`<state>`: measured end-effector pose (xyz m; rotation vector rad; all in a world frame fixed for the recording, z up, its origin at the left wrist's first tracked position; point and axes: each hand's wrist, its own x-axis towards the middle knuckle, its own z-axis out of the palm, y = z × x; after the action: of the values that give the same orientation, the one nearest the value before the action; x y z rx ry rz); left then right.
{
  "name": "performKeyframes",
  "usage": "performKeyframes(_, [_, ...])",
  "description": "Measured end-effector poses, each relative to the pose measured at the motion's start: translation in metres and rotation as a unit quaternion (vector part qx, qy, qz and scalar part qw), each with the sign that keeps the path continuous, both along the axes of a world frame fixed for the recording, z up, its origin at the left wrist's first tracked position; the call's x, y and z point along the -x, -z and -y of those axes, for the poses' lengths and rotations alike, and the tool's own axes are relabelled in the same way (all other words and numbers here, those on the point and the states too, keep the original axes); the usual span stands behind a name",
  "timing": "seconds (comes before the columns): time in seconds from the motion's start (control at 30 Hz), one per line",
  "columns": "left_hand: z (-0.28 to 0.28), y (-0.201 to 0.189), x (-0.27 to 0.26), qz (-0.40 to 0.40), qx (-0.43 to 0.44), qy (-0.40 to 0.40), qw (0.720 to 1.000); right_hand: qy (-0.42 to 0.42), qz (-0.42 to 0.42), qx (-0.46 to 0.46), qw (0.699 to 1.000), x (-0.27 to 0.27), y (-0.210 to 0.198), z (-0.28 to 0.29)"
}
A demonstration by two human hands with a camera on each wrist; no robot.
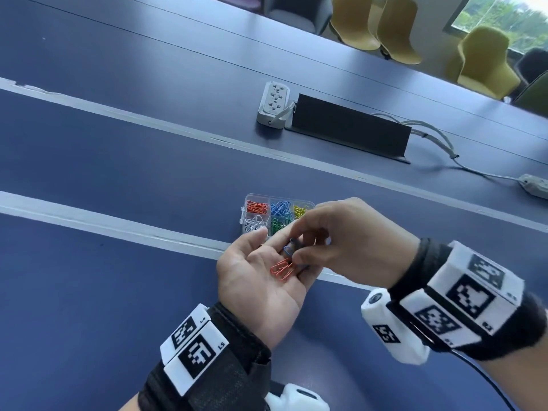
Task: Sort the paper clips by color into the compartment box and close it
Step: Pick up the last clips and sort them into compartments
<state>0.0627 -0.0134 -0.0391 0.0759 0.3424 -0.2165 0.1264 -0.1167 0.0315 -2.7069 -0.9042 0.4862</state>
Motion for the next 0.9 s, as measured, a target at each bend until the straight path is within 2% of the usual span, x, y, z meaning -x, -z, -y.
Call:
performKeyframes(0.17, [0.000,0.002,0.001,0.009,-0.040,0.011,0.999,0.005,0.020,-0.031,0.999,0.009,0.005,0.002])
performKeyframes(0.33, [0.003,0.000,0.003,0.017,-0.032,0.008,0.999,0.010,0.024,-0.019,0.999,0.013,0.002,-0.001])
performKeyframes(0.57, [0.003,-0.002,0.002,0.015,-0.029,0.010,0.999,0.072,-0.093,-0.042,0.992,-0.016,-0.013,-0.013])
performKeyframes(0.7, [0.001,0.000,0.000,0.006,-0.038,0.014,0.999,0.100,-0.062,-0.047,0.992,-0.044,-0.019,-0.025])
performKeyframes(0.9, [0.002,0.000,-0.001,-0.010,-0.049,0.006,0.999,0.083,-0.028,0.039,0.995,-0.058,-0.006,-0.045])
